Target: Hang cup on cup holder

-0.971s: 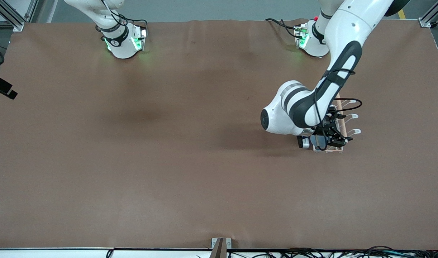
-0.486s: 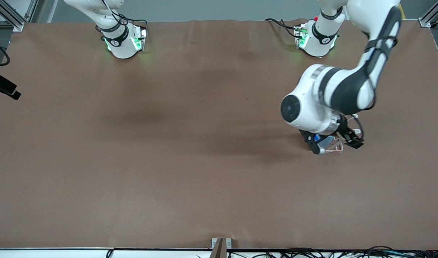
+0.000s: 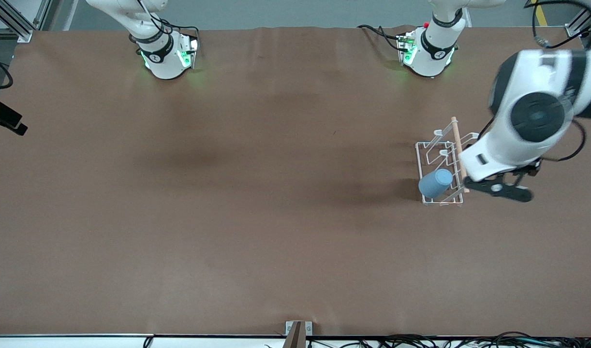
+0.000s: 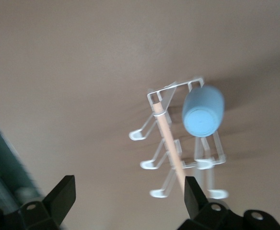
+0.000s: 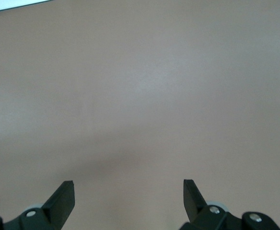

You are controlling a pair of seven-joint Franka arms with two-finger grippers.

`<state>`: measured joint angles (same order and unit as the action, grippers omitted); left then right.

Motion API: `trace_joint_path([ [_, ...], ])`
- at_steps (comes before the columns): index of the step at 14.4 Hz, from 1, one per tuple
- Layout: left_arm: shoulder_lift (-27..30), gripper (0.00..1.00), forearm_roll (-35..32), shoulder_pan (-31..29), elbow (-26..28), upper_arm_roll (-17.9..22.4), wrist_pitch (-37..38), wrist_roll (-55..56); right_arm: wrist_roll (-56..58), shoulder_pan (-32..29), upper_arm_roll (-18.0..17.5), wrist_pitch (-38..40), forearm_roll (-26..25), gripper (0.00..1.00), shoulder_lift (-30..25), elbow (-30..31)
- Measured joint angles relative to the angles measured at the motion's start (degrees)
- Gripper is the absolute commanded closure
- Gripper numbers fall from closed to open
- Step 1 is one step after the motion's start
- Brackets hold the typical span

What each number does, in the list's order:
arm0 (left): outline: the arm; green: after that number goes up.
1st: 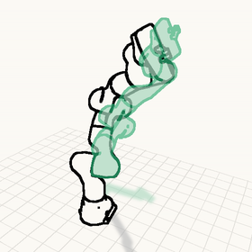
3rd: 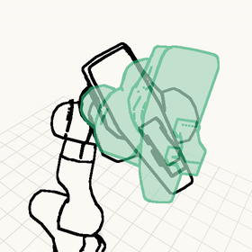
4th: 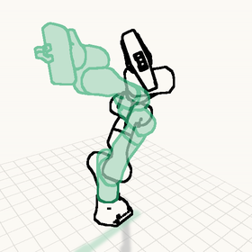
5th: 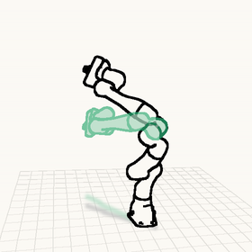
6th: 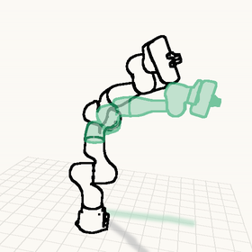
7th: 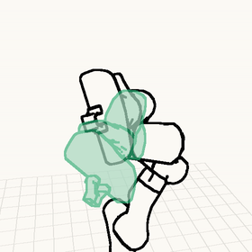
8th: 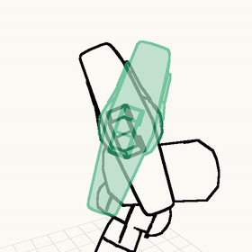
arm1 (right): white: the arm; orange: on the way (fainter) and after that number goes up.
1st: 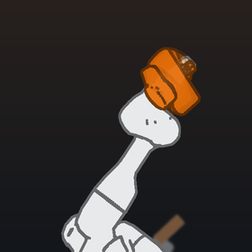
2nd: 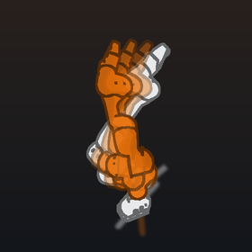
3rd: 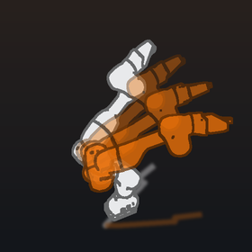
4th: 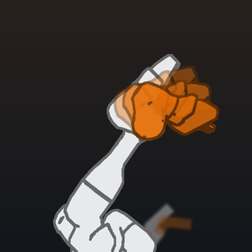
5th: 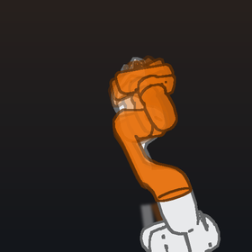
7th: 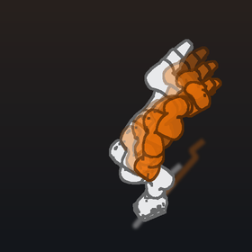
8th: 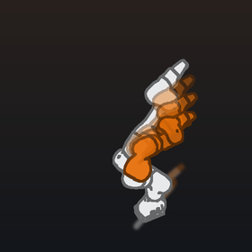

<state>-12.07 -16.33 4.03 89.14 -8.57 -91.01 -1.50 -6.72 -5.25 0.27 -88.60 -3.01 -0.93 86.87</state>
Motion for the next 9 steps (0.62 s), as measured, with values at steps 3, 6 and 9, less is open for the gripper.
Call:
trace_joint_path([
  [3, 5.4, 0.0, 8.3, -1.3, 0.6, 2.3, -1.1, 2.4, 0.7, 0.0, 0.1, 0.0, 0.0, 0.0, 0.0, 0.0],
  [6, 11.2, 0.0, 13.3, -1.6, 3.7, 3.6, -2.5, 5.5, 0.7, 0.0, 0.2, 0.1, 0.0, 0.0, 0.0, 0.0],
  [9, 16.0, 0.0, 16.1, -1.5, 6.8, 3.5, -3.6, 8.7, 0.7, 0.0, 0.2, 0.1, 0.0, 0.0, 0.0, 0.0],
])
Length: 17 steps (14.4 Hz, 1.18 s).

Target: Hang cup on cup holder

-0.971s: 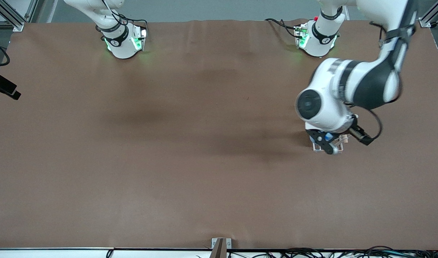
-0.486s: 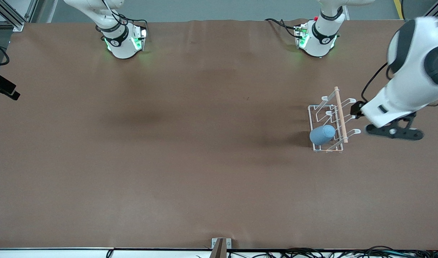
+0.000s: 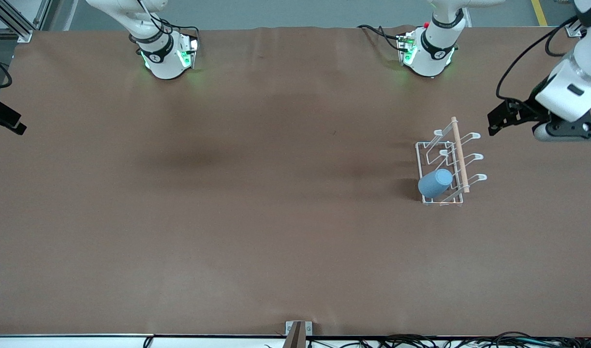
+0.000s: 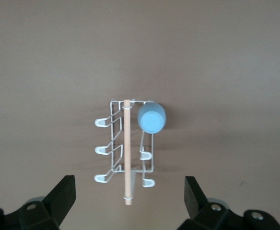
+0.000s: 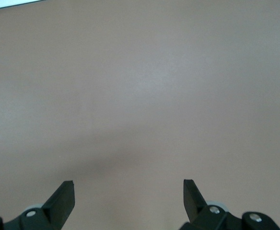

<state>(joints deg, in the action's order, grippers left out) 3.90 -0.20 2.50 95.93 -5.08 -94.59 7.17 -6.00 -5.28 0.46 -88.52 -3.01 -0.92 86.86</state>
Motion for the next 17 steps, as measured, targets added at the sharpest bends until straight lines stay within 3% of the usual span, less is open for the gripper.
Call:
trace_joint_path([
  [3, 1.6, 0.0, 0.2, 0.0, 0.1, 0.0, -1.0, 0.3, 0.0, 0.0, 0.0, 0.0, 0.0, 0.0, 0.0, 0.0],
  [9, -0.4, 0.0, 0.2, 0.0, -7.3, 1.7, 3.4, 0.3, 0.0, 0.0, 0.0, 0.1, 0.0, 0.0, 0.0, 0.0],
  [17, -1.1, 0.01, 0.2, 0.2, -7.4, 3.3, 6.7, 0.1, 0.0, 0.0, 0.0, 0.1, 0.0, 0.0, 0.0, 0.0],
])
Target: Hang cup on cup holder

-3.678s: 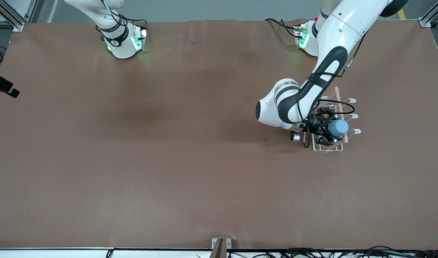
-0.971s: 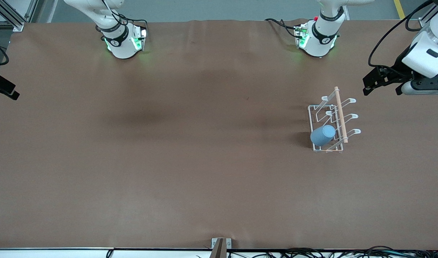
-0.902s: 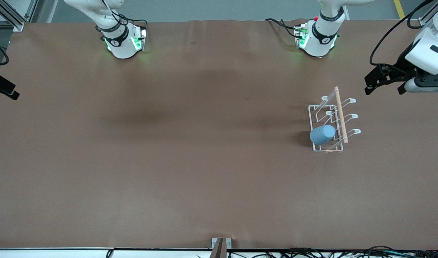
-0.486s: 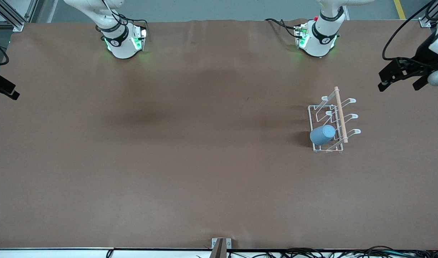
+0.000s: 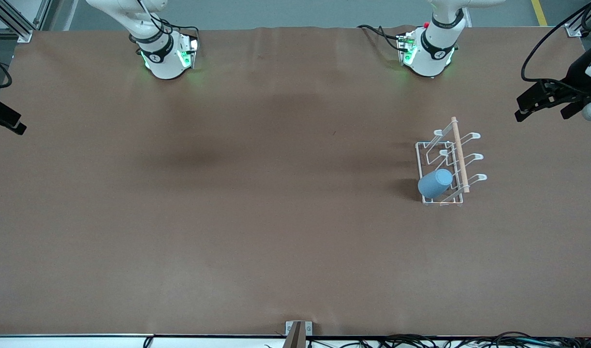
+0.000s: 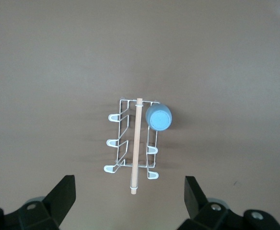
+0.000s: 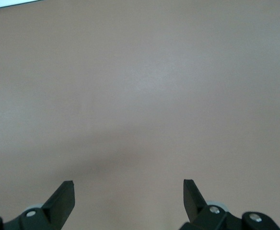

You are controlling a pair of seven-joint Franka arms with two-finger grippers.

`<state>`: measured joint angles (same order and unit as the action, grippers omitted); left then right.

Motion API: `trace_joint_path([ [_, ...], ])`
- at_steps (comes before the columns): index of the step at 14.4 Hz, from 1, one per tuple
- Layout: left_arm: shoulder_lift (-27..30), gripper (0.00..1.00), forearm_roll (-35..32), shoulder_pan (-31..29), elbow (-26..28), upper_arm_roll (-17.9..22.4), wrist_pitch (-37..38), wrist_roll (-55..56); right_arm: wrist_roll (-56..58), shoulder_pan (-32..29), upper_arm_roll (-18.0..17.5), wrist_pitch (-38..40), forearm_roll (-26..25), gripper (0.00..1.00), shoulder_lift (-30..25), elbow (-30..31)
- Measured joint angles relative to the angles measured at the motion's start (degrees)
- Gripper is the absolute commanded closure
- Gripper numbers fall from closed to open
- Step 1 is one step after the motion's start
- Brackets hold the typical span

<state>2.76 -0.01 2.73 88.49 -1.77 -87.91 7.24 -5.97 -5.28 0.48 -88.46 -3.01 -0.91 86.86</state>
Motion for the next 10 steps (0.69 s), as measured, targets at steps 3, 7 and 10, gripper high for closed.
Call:
trace_joint_path([
  [3, 0.0, 0.01, 0.0, 0.0, 0.2, 0.0, 0.0, 0.3, 0.0, 0.0, 0.0, 0.0, 0.0, 0.0, 0.0, 0.0],
  [7, 0.0, 0.01, 0.0, 0.0, 0.2, 0.0, -0.1, -0.9, 0.0, 0.0, 0.0, 0.0, 0.0, 0.0, 0.0, 0.0],
  [10, 0.0, 0.01, 0.0, 0.0, 0.2, 0.0, -0.1, -0.9, 0.0, 0.0, 0.0, 0.0, 0.0, 0.0, 0.0, 0.0],
])
